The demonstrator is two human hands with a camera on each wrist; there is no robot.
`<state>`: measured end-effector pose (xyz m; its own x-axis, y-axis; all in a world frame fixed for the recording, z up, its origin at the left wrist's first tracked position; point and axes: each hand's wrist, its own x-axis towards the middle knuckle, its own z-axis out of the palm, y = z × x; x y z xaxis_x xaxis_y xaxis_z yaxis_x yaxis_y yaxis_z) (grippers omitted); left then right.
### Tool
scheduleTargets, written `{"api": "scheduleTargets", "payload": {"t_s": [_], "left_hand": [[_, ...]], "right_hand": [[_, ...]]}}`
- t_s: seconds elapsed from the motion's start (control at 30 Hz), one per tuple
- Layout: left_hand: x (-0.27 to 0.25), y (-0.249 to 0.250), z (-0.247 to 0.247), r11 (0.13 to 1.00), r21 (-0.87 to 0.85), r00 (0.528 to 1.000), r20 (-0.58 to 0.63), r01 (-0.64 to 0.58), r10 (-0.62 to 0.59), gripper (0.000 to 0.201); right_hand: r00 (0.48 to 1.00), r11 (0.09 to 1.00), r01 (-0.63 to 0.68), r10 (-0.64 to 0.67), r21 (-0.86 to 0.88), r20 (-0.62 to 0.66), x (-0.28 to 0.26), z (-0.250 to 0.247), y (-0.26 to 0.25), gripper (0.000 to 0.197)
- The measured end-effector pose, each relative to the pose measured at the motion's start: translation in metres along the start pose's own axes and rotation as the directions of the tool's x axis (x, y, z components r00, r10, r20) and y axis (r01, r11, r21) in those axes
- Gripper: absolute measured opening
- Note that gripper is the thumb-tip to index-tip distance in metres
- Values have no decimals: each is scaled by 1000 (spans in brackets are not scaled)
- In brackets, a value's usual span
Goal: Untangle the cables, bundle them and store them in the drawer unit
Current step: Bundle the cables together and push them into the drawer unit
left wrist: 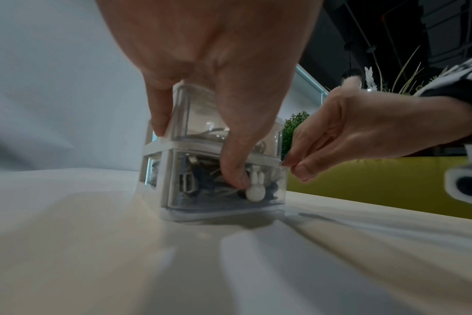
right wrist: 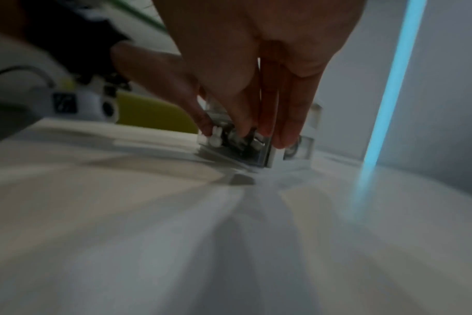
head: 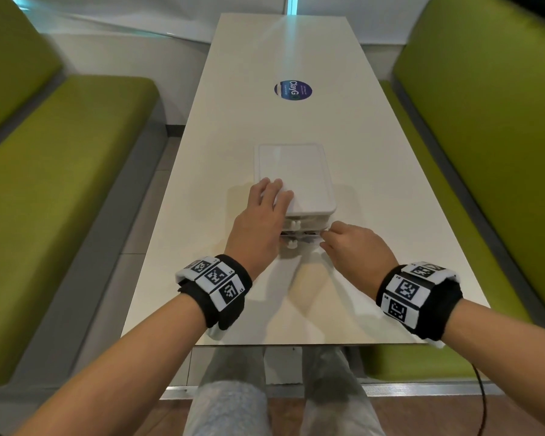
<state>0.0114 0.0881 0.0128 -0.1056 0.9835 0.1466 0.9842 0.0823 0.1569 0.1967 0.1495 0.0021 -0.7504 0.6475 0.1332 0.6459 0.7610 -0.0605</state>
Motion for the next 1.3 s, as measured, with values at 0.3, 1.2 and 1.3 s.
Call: {"api": "scheduleTargets", "payload": {"t_s": [0.3,1.2,1.3], "left_hand": [[1,-1,3,1000,-17,1000,-19,-17,17,68],[1,-7,12,998,-21,988,-147,-59,55,69],[0,-5,12,999,-14,984,-173,-45,41,69]], "right_hand": [[982,999,-9,17,-41,187,16,-8,1,22],[938,913,-345,339,217,68,25,-10,17,60],[976,955,-199,172,220,135,28,-14,17,87]]}}
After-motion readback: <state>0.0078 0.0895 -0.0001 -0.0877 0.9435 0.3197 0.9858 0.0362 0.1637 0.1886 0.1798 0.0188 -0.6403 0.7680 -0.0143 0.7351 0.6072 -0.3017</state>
